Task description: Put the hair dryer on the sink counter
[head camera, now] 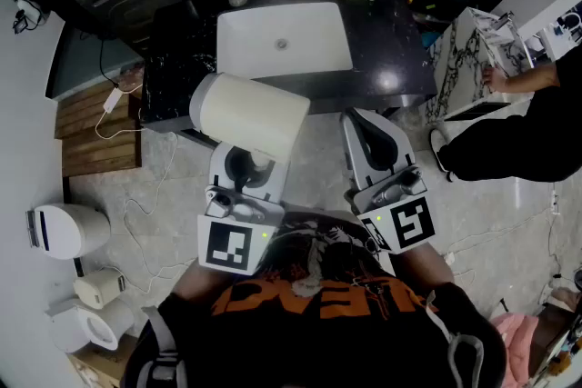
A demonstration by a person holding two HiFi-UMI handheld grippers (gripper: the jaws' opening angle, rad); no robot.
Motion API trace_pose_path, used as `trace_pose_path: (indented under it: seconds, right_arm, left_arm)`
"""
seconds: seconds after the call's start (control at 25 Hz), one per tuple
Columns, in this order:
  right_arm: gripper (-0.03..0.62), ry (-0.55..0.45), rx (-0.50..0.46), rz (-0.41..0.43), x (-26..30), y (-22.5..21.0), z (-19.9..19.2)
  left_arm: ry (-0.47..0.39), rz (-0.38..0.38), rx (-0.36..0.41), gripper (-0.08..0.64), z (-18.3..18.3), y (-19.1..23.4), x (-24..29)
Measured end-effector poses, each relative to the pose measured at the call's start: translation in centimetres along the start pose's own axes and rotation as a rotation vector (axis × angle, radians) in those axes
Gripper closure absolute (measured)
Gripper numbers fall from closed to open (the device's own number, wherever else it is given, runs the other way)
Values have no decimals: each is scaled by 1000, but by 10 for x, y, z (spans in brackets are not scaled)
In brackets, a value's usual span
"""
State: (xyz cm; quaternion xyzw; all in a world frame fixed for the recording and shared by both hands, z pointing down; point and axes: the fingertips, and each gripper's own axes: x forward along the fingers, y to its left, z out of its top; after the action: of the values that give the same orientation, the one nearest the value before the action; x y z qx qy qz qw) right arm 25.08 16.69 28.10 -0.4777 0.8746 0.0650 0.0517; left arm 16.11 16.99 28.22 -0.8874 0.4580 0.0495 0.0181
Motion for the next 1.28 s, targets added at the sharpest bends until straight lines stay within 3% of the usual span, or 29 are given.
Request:
trace_pose_path:
  seconds: [0.68, 1.28]
  right_arm:
    - [580, -18, 42, 15, 48, -5, -5]
    - [580, 31, 46, 4, 145, -13, -29]
  left_arm:
    - [4, 10, -23, 402, -2, 42, 22]
    - [20, -1, -40, 402, -15, 125, 66]
